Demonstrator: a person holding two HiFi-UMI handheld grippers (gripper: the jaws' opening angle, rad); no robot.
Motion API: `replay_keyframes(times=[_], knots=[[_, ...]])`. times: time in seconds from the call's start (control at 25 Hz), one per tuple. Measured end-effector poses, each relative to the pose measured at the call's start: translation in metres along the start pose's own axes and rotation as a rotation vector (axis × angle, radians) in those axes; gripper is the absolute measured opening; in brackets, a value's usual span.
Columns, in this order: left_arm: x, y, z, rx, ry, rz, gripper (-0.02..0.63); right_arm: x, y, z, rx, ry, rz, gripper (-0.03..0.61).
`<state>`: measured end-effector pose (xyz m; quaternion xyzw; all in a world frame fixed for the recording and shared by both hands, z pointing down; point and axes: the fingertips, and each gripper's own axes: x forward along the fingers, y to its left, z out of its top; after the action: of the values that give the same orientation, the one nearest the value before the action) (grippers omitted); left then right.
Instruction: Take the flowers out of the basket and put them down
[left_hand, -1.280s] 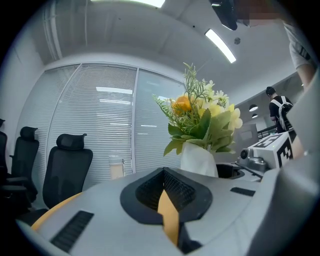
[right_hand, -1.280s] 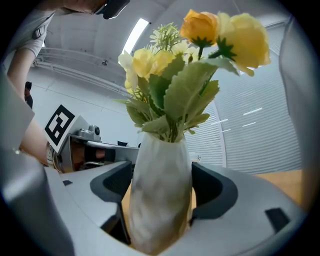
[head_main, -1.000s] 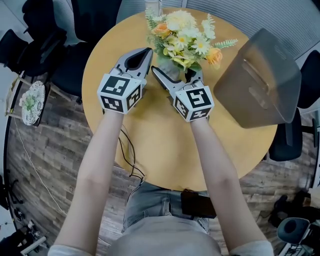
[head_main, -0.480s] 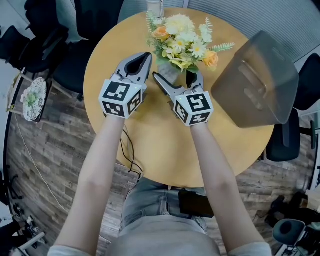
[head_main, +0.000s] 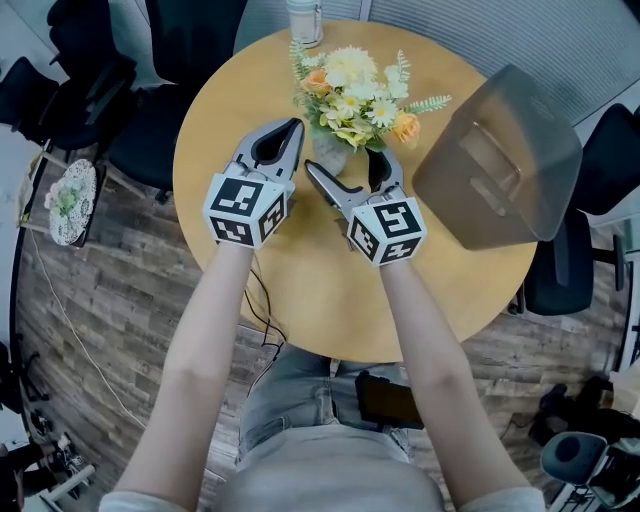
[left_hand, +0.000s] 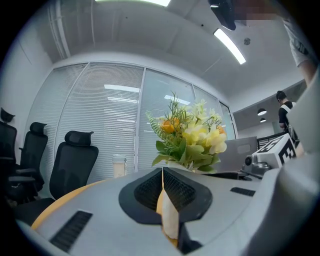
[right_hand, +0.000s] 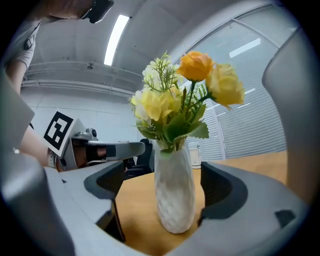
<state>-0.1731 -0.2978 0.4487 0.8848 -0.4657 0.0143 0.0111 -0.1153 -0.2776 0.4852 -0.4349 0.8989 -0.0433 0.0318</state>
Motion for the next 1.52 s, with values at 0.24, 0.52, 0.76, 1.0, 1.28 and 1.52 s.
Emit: replay_keyframes(times=[0.24, 0.52, 0.76, 1.0, 1.28, 1.52], knots=[[-0.006, -0.007, 0.006, -0.016, 0.008, 0.008, 0.003, -0.015, 0.005, 0.008, 0.021, 0.024, 0.003, 0.463], [-0.020, -0.014, 0.013, -0.055, 0.002, 0.028, 0.003, -0.029, 0.014, 0.015, 0.033, 0.070, 0.006, 0.462], [-0.033, -0.022, 0.014, -0.044, 0.016, 0.027, 0.003, -0.037, 0.023, 0.026, 0.033, 0.072, 0.018, 0.462], [-0.042, -0.032, 0.028, -0.039, -0.010, 0.018, 0.003, -0.048, 0.033, 0.039, 0.032, 0.067, 0.019, 0.462], [-0.053, -0.042, 0.049, -0.024, -0.052, 0.004, 0.003, -0.063, 0.046, 0.062, 0.022, 0.034, 0.019, 0.460], [-0.062, -0.048, 0.061, -0.017, -0.079, -0.022, 0.003, -0.073, 0.058, 0.073, 0.013, 0.033, 0.032, 0.457]])
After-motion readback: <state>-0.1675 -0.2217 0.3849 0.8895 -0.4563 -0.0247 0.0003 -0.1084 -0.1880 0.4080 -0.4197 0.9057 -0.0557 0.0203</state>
